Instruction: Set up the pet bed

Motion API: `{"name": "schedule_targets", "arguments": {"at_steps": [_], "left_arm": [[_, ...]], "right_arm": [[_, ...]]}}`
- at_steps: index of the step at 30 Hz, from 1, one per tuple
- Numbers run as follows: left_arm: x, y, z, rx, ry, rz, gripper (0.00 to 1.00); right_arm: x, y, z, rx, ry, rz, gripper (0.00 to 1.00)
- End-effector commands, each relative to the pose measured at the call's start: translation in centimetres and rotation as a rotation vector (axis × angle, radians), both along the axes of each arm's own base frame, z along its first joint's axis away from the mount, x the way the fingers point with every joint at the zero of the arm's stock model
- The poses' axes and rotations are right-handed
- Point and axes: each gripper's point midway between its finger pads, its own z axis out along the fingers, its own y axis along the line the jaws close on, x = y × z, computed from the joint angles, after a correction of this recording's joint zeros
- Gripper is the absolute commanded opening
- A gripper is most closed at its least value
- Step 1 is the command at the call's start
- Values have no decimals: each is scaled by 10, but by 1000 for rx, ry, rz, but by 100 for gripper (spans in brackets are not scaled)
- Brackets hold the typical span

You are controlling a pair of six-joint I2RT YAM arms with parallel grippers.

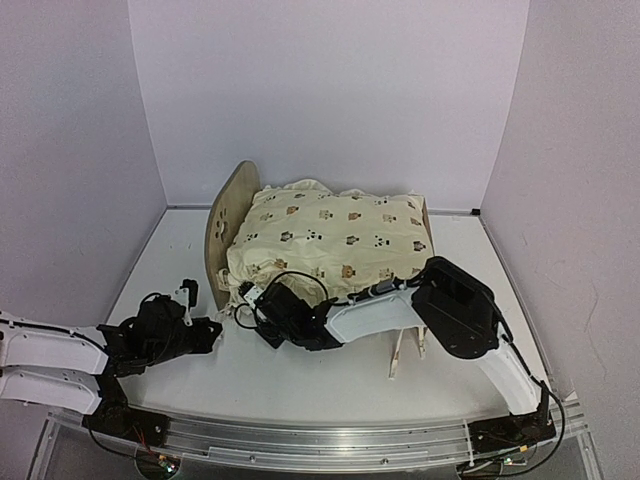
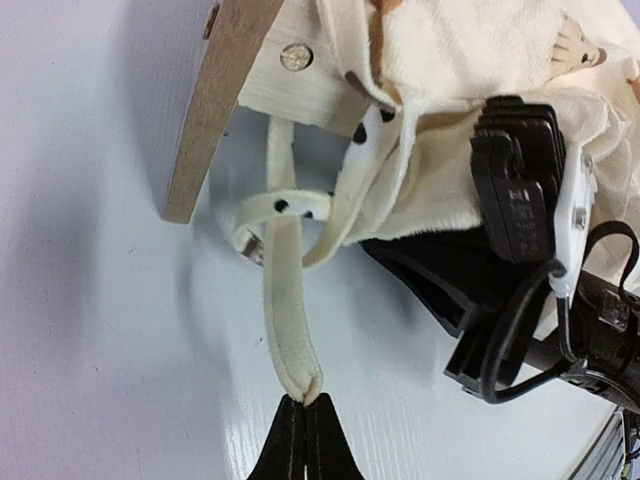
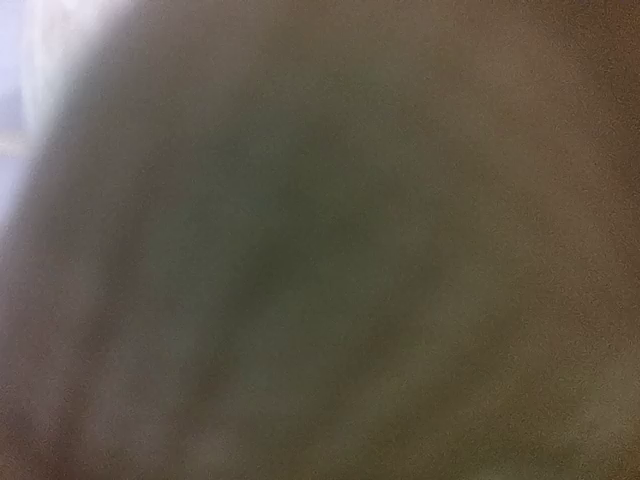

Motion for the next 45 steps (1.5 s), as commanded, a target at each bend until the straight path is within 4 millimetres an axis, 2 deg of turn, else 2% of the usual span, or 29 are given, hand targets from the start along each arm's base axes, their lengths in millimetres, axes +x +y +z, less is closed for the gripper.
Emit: {"name": "schedule_targets", "arguments": {"at_steps": [1,7,12,23,27,32,40,45], "left_arm": [[15,3,35,0,-77,56,0],[25,5,71,18,-136,86,0],[34,1,93,22,-171,97,0],[48,4,120,69,-218,147,0],[45,8,106,73,-188,159,0],[38,12,79,81,-144,160,0],[28,1,38,49,-63,98,0],[25,0,23,56,-39,91,0]], "right_arm": [[-8,-16,62,9,8,31,0],[-16,-36,65,-1,58,39,0],[-18,-52,56,-5,127,34,0],[-13,-72,44,-13,167,-2,0],[-13,-72,54,6,164,1,0],[-15,-65,81,75,170,15,0],[-26,-44,117,198,239,66,0],[-31,-35,135,231,253,98,0]]}}
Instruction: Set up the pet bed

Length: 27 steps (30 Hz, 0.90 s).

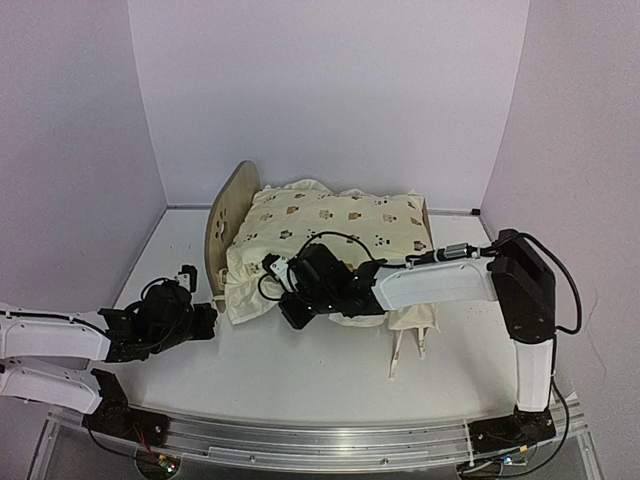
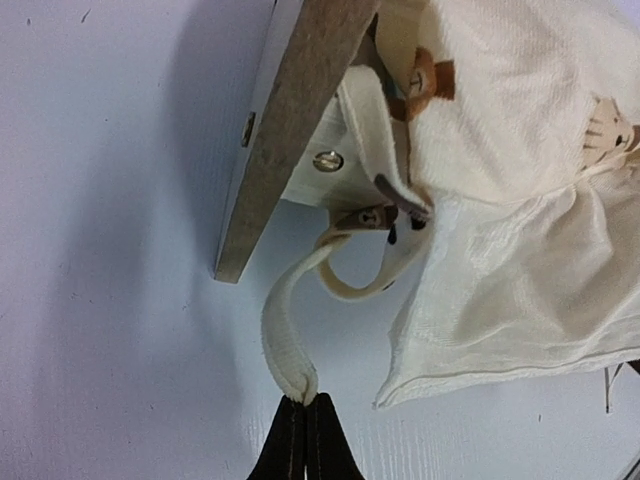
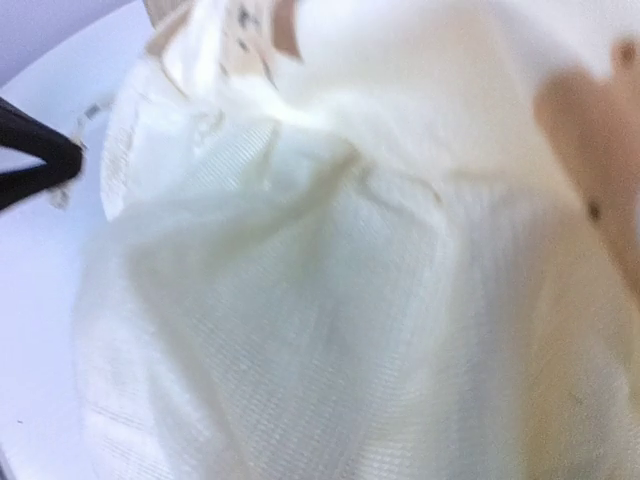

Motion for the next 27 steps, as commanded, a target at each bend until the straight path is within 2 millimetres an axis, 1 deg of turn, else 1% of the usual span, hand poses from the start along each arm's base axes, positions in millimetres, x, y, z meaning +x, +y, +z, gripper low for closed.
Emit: {"name": "schedule_targets", "arguments": {"at_steps": [1,8,11,16,19,23,27], "left_arm": [[3,-10,1,-59,-11,-10,0],[-1,-11,-16,-54,23,-22,0],[-3,-8,-23,-44,34,-18,0],[-9,-5,-39,-42,74,-13,0],[-13,-3,-50,-43,104,-10,0],[-18,-6,-61,-58,134,-22,0],[-19,-7,-66,-55,143,-26,0]], "right_arm": [[-4,18,62,130,-6,31,0],[-2,29,91,183,-26,46,0],[0,36,108,214,-47,51,0],[15,47,132,230,-115,36,0],[23,55,149,253,-153,32,0],[36,69,172,257,-213,37,0],[54,76,180,257,-245,13,0]]}}
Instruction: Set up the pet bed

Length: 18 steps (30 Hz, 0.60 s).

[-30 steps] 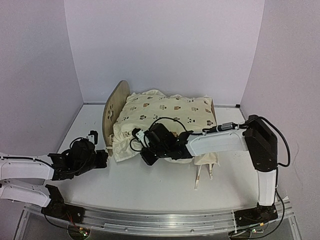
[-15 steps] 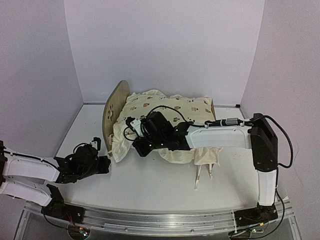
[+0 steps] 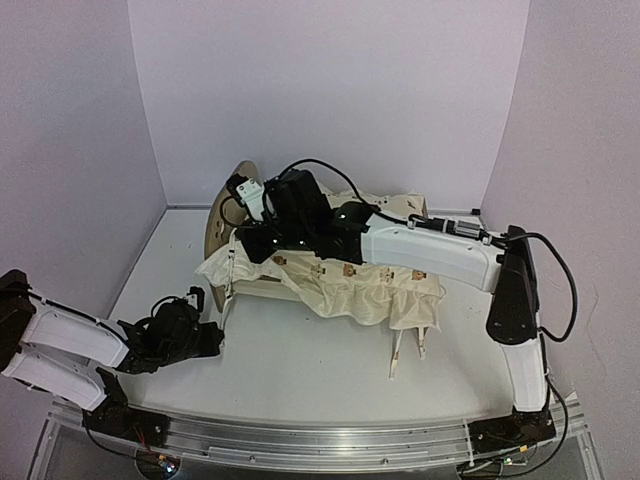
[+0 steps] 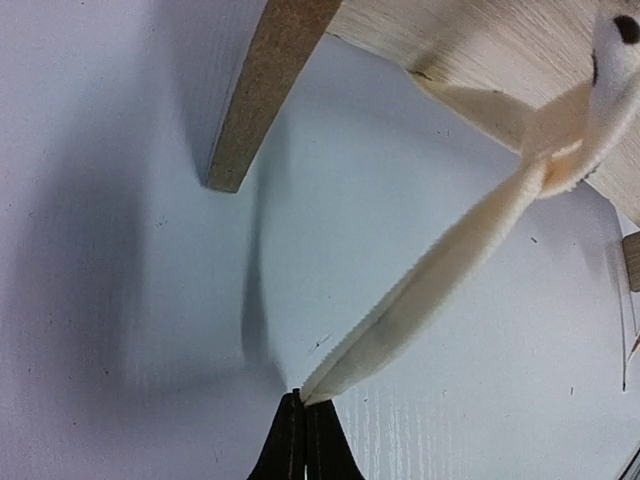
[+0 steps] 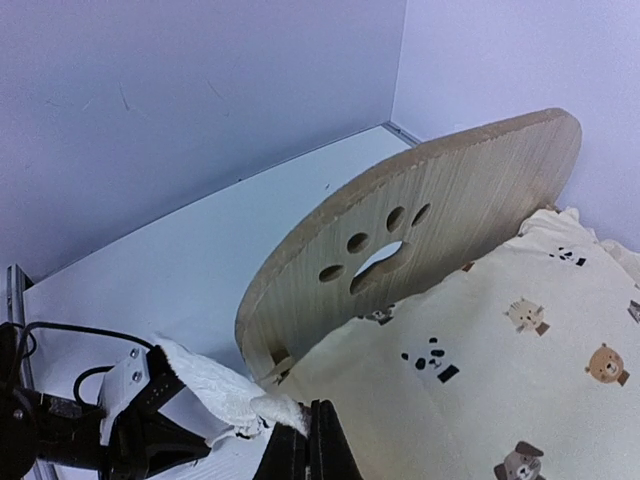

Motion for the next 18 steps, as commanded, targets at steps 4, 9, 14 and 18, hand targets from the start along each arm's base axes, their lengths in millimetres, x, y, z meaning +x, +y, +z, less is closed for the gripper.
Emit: {"name": "schedule_targets", "arguments": {"at_steps": [4,9,14,18], "left_arm": [[-5,-1,-12,-9,34,-9,0],[-7,-3,-18,-5,57,-19,0],[-12,-5,-21,-21,79,-30,0],[-15,-5,-24,-24,96,-34,0]], "right_arm": [[44,6,14,25,-61,-71,0],[87,3,18,65,-83,-137,0],[130,-15,15,85,-102,-209,0],[160,-35,11,95,-117,-266,0]]}}
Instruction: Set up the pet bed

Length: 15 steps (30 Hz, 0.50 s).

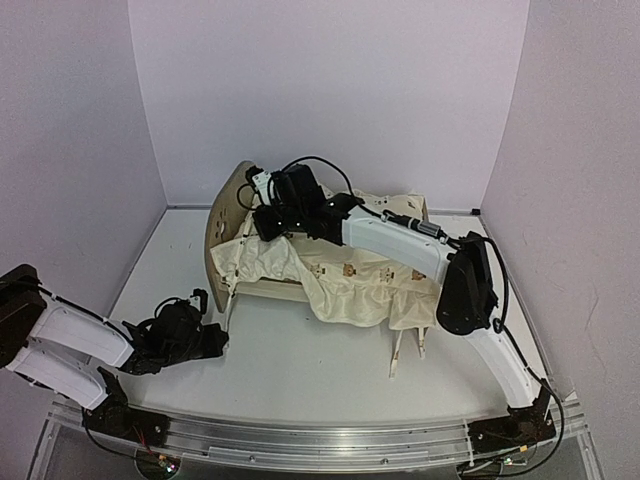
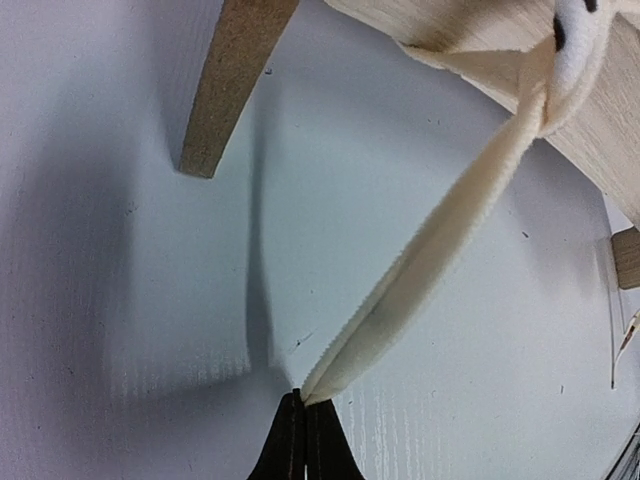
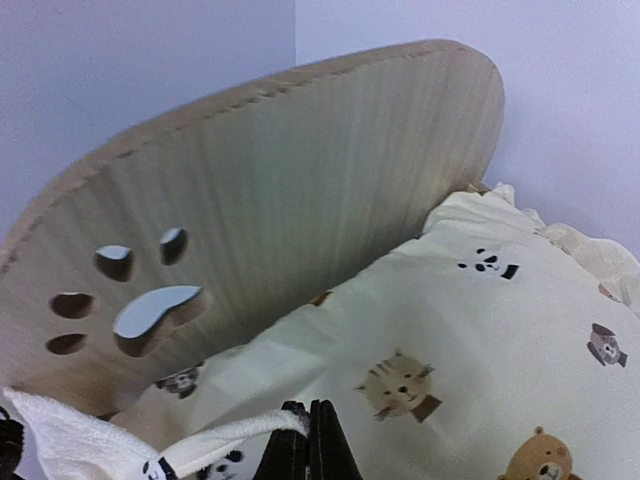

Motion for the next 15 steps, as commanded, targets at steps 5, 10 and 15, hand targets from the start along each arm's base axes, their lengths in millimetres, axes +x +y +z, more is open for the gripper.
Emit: {"name": "schedule_targets", "arguments": {"at_steps": [5,10,15], "left_arm": [[-15,7,-25,38,94,-10,0],[-19,12,-34,47,120,3,0],[-17,10,-27,40,110,6,0]], "right_arm": [[77,-51,38,138,-83,-184,0],[81,-61,14,120,-34,-197,0],[55,-52,5,151,61,-91,0]]}}
